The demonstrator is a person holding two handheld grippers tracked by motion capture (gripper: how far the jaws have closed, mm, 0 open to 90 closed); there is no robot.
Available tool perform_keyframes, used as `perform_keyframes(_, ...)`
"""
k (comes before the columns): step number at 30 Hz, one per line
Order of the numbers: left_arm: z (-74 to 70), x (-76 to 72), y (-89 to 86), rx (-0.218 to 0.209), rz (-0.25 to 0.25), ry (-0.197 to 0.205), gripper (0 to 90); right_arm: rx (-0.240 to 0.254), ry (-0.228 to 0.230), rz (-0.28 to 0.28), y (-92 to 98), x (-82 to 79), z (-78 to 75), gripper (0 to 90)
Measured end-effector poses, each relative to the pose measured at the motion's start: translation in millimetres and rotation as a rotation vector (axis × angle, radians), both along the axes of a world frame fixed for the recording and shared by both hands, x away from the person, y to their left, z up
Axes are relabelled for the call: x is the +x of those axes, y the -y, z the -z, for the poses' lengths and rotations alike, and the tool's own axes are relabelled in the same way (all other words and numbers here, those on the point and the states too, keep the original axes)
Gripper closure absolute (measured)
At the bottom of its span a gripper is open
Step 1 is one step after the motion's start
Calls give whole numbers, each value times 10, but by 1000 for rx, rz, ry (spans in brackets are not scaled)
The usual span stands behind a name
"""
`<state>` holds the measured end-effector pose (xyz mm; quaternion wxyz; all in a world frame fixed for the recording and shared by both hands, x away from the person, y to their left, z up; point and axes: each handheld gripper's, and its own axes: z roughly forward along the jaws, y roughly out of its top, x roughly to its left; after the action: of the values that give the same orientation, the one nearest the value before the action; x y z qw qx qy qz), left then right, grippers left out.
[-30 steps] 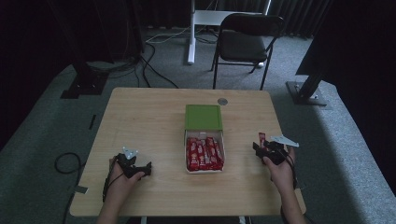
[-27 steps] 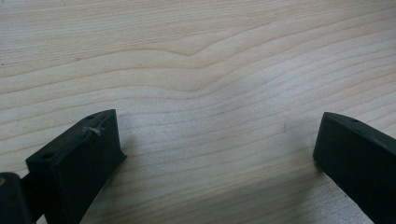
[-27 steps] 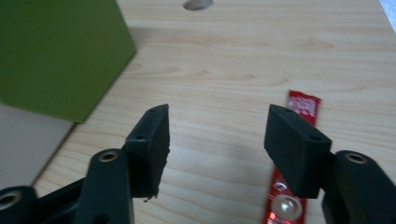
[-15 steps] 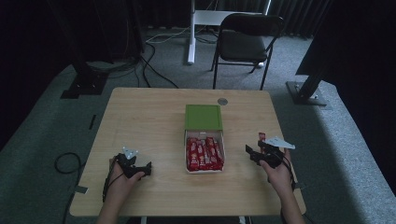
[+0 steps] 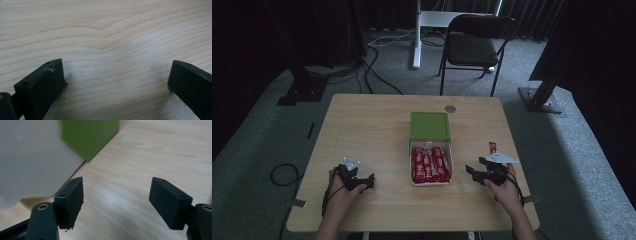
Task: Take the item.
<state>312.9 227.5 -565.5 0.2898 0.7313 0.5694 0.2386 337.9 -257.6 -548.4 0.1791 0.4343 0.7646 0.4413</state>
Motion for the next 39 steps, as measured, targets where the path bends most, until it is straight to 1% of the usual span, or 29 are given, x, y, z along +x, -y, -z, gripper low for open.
perform_keyframes(5, 1, 0, 0, 0, 0, 1, 15, -30, -12, -69, -40, -42, 51, 272)
perform_keyframes(7, 1, 0, 0, -1, 0, 1, 15, -38, -18, -111, -47, -61, 65, 249)
perform_keyframes(9, 1, 0, 0, 0, 0, 1, 15, -43, -38, -129, -62, -75, 85, 256)
perform_keyframes(14, 2, 0, 0, -1, 0, 2, 15, -56, -51, -171, -131, -134, 122, 256)
perform_keyframes(15, 1, 0, 0, 0, 0, 2, 15, -65, -50, -183, -146, -146, 131, 256)
perform_keyframes(18, 1, 0, -1, 1, 1, 1, 15, -126, -48, -258, -180, -180, 154, 256)
perform_keyframes(19, 0, 0, -2, 1, 2, 0, 15, -140, -48, -277, -189, -188, 160, 256)
perform_keyframes(20, 1, 0, -1, 1, 1, 0, 15, -143, -45, -288, -198, -199, 167, 256)
perform_keyframes(22, 0, 0, -2, 1, 1, 0, 15, -136, -50, -299, -215, -214, 184, 256)
perform_keyframes(27, 0, 0, -1, 1, 1, 0, 15, -146, -47, -314, -255, -239, 212, 256)
perform_keyframes(29, 0, 0, -2, 1, 1, 0, 15, -155, -43, -331, -263, -244, 212, 255)
perform_keyframes(31, 0, 0, -1, 1, 1, 0, 15, -177, -30, -345, -269, -250, 214, 253)
perform_keyframes(36, 1, 0, -1, 1, 1, 0, 15, -191, -27, -363, -286, -259, 218, 213)
perform_keyframes(39, 1, 0, -1, 1, 1, 0, 15, -201, -31, -381, -300, -266, 221, 160)
